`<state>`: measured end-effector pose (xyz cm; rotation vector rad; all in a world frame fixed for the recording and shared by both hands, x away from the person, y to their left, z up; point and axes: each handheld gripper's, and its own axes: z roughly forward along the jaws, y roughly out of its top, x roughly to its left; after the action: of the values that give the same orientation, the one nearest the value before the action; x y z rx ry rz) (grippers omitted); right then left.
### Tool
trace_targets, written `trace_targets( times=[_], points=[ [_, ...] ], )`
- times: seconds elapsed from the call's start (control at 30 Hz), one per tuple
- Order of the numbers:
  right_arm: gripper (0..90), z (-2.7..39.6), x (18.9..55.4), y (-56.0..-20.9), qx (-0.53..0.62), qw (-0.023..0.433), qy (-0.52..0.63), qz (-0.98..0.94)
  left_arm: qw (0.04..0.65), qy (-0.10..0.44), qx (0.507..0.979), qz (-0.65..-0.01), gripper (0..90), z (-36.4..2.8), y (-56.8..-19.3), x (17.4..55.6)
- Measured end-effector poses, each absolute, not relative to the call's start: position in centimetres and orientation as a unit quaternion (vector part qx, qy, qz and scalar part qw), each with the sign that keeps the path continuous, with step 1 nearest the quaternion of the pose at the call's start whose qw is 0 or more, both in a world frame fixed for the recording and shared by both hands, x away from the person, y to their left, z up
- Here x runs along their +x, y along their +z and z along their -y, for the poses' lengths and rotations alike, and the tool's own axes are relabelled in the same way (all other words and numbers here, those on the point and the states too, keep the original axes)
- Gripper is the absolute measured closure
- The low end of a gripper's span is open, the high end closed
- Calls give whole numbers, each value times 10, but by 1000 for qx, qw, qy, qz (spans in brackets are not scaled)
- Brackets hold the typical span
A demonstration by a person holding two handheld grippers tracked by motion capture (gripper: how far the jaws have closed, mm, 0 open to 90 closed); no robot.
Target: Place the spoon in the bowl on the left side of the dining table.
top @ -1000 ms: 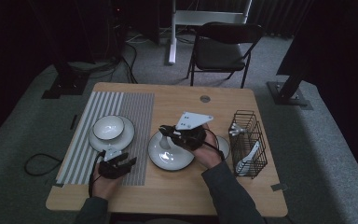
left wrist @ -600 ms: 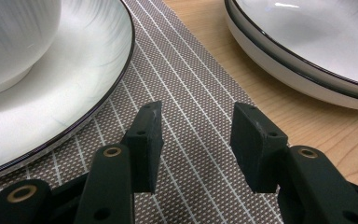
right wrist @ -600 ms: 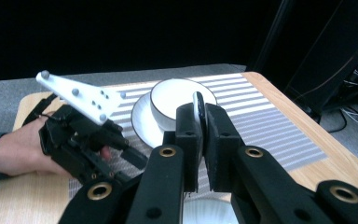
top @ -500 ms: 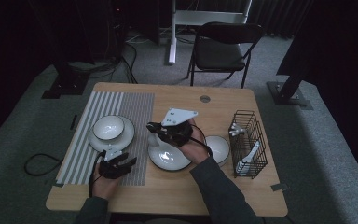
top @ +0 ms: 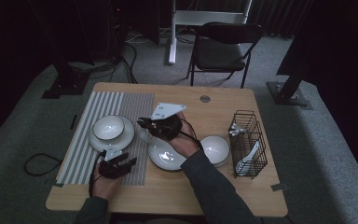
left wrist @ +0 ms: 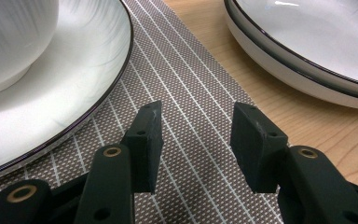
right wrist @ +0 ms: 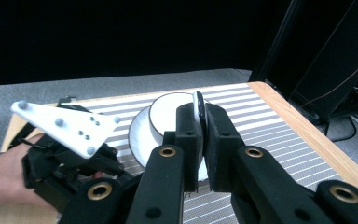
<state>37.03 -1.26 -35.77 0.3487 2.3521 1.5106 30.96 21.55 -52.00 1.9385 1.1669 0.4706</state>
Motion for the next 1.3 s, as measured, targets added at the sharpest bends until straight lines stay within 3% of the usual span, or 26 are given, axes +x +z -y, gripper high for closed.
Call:
trace_targets(
  times=[0.7, 1.3],
  points=[
    [851, -16, 395, -359, 124, 148, 527, -828, 402, 185, 769, -461, 547, -216, -520, 310],
    [850, -68, 419, -371, 149, 150, 533, -819, 404, 183, 768, -461, 546, -216, -520, 310]
  ],
)
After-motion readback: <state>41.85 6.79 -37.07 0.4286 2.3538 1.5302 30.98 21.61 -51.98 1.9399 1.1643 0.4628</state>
